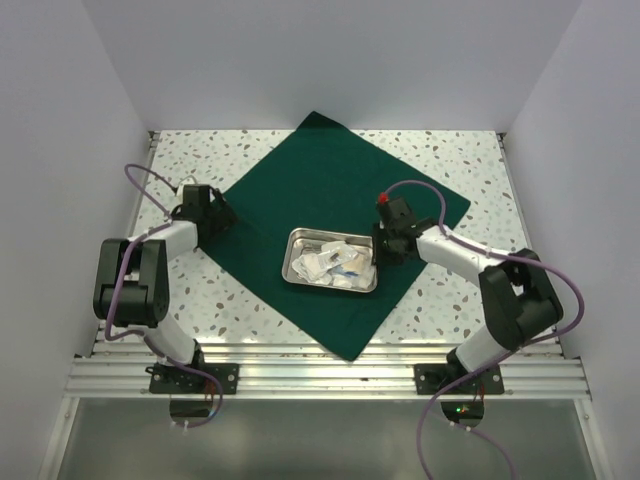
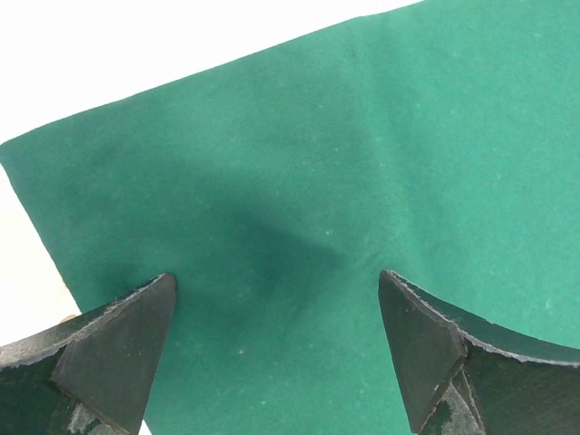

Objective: Prepare the surgical pack

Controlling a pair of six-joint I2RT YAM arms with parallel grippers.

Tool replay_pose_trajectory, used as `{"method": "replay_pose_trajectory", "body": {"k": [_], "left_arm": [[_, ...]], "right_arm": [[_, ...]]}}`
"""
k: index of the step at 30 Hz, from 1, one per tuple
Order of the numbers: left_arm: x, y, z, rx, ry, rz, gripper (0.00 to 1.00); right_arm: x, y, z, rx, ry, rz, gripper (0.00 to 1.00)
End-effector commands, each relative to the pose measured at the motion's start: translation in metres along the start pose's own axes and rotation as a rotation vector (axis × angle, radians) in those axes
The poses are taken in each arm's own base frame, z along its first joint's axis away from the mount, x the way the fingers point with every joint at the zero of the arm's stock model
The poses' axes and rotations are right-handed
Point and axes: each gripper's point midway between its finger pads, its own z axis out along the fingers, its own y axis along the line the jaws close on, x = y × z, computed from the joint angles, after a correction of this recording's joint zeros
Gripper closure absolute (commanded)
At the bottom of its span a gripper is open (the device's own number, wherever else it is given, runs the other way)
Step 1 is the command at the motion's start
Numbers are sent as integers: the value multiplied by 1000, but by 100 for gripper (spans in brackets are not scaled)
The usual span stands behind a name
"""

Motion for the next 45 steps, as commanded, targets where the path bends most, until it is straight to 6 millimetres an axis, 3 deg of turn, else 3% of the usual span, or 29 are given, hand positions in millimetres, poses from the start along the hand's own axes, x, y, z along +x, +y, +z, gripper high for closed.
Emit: {"method": "replay_pose_trajectory", "body": {"k": [1, 7, 20, 23, 24, 27, 28, 30, 33, 36, 39, 42, 43, 45], "left_arm": [[-9, 11, 5, -57, -20, -2, 2], [-11, 10, 4, -53, -28, -1, 2], [-17, 11, 0, -61, -47, 3, 2], [-20, 11, -4, -58, -60, 2, 2], [-24, 10, -8, -52, -74, -4, 2], [-26, 11, -18, -58, -85, -10, 2], [-27, 15, -20, -79, -94, -17, 2], [-27, 21, -29, -91, -107, -27, 1], [-27, 22, -42, -77, -130, -59, 2], [-21, 19, -54, -37, -129, -96, 2], [-6, 22, -62, -41, -90, -148, 1], [3, 28, -71, -55, -73, -193, 0], [4, 31, -72, -63, -78, -203, 0], [8, 33, -76, -55, -80, -224, 3]], "right_arm": [[-6, -3, 7, 21, -27, 9, 74], [-15, 8, 10, -37, -7, -159, 92], [-26, 7, 14, -23, -17, -231, 91], [-30, 8, 18, -19, -17, -226, 87], [-30, 8, 17, -16, -16, -223, 80], [-41, 6, 4, -22, -66, -193, 70], [-50, 3, -7, -30, -101, -169, 60], [-56, 0, -15, -48, -118, -140, 55], [-73, -19, -25, -45, -163, -63, 55], [-91, -56, -25, 7, -185, 79, 55], [-103, -106, -18, 80, -214, 281, 53], [-104, -136, -14, 91, -263, 443, 50], [-104, -160, -16, 131, -287, 531, 45], [-102, -179, -16, 151, -318, 594, 40]]}}
